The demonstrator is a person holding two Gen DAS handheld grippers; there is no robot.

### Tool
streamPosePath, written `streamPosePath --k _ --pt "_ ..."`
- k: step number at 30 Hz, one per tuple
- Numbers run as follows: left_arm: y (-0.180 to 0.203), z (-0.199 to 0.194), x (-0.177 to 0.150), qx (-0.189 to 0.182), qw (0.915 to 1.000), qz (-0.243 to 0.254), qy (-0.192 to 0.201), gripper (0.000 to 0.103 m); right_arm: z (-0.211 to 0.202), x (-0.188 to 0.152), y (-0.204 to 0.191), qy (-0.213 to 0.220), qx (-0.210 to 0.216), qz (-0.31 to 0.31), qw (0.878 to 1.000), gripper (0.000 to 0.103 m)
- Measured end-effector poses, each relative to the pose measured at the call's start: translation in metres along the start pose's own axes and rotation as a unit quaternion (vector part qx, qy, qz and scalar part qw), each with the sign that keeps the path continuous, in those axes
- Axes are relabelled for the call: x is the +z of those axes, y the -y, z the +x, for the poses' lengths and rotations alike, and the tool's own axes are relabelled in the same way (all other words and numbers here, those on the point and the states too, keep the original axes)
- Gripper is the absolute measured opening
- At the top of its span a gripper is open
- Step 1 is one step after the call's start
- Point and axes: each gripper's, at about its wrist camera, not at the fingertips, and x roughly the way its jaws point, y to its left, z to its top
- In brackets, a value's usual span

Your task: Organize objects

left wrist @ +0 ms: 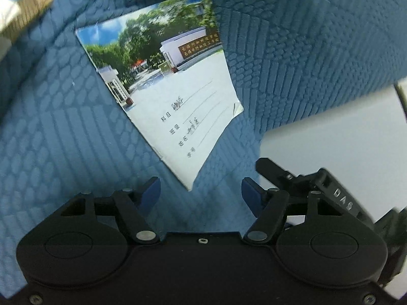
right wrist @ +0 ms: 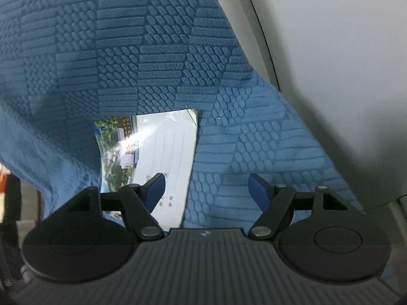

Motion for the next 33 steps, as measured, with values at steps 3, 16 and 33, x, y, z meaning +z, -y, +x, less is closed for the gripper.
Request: streamPosePath --k 3,16,33 --pt "-0.005 0.007 0.006 -0.022 0.9990 -0.039 -0.004 0.066 0.007 0.003 0.000 -0.007 0.008 0.012 1.000 0.074" --pt "-0.030 0.021 0.007 -0.095 0.9736 -0.201 0.050 0.040 0.019 0.004 0.018 -0.026 0.067 0.108 0.992 0.076" --pt "-0.010 0.031 0.003 -0.094 0.9707 -0.216 0.047 0.008 0.019 0.004 0.039 -0.021 0.139 0.223 0.965 0.076"
